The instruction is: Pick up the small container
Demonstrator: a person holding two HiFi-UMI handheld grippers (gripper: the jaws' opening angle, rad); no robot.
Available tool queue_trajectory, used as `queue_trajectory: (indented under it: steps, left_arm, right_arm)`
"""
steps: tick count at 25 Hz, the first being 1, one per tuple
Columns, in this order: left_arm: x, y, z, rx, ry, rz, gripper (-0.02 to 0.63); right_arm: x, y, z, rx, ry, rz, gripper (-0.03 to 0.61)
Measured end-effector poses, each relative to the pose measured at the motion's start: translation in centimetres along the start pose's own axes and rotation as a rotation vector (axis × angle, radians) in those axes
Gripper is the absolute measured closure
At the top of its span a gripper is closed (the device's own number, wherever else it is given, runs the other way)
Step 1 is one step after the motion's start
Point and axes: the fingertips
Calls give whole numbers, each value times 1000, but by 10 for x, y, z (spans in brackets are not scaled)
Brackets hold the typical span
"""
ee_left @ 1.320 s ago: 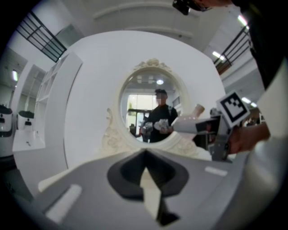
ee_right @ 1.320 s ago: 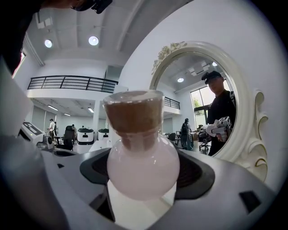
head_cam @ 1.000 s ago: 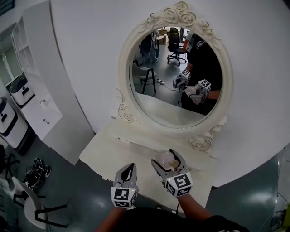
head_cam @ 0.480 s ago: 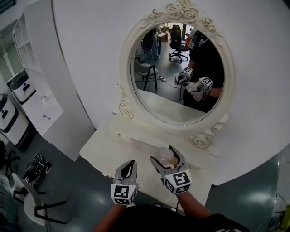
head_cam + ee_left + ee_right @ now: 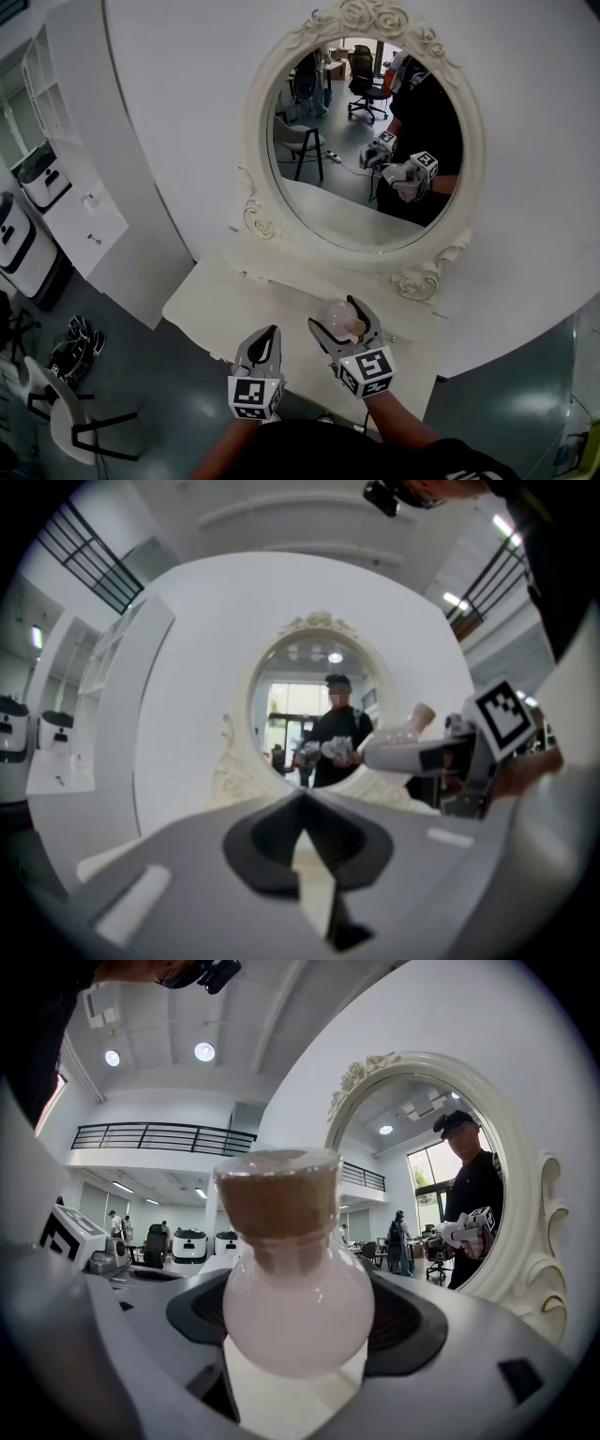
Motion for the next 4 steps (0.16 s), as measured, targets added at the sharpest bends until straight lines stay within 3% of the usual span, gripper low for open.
queue_trajectory:
  steps: [4]
  left_arm:
    - [0, 0, 0, -3, 0, 1, 606]
  right_arm:
    - [1, 1, 1, 6, -7, 14, 196]
Point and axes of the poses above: the fingertips, and each gripper's own axes: z backward along the fingers, x to its right, y out of its top, and after that the axes turned 8 degrees about -y, right-handed
